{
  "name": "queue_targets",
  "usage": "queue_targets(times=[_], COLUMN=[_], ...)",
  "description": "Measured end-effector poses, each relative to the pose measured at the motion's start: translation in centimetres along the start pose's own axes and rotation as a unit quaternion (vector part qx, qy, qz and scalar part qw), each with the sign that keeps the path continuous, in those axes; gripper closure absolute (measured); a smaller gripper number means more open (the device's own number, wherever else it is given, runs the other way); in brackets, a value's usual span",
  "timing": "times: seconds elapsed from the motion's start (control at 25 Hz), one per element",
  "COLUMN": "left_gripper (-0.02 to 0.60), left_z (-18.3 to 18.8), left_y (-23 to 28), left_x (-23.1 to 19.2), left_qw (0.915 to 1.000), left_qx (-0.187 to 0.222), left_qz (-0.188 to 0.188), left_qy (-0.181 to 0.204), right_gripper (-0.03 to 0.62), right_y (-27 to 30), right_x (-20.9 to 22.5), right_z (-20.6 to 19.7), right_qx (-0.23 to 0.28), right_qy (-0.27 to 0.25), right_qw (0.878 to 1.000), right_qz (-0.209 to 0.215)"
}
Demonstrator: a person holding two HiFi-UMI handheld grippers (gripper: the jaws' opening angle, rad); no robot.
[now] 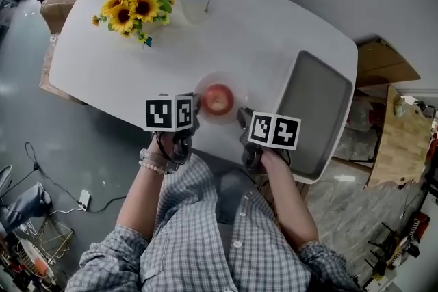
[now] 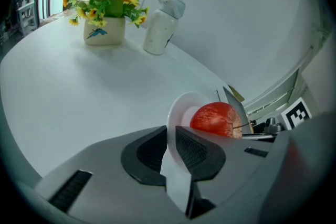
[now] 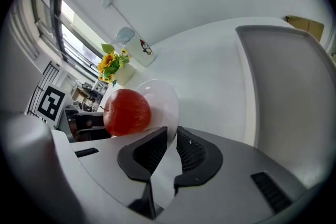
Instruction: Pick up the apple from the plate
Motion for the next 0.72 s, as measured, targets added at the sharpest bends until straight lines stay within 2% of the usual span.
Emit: queue_targets(times=[0.16,0.48,0.64,0.72], left_gripper=[0.526,0.526,0.523,0.512], left_z=[-0.4,-1.3,-1.2,-1.1], left_y=[0.4,1.1,1.0,0.8], left_x=[-1.1,-2.4,-2.2,-2.4], left_qw=[0.9999,0.9999,0.9994,0.9993], left_qx=[-0.011,-0.009,-0.012,-0.006], left_qz=[0.002,0.01,0.022,0.026], left_qy=[0.0,-0.002,0.025,0.026], right_gripper=[0.53,0.53,0.53,0.53], right_y=[1.2,2.6,2.5,2.2], right_x=[-0.3,-0.7,-0.9,-1.0], right_z=[-0.4,-0.4,0.1,0.4], right_qx=[-0.014,0.002,0.034,0.053], right_qy=[-0.002,-0.003,-0.011,-0.008], right_qw=[1.0,1.0,0.999,0.998], right_qz=[-0.018,-0.029,-0.038,-0.037])
Point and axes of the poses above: the fingertips, and each gripper's own axes: y forward along the fingers, x to its right, z out of its top, the point moved 7 cm from there along -y, backward along the fingers, and after that the axes turned 4 degrees about x, right-handed, at the moved point
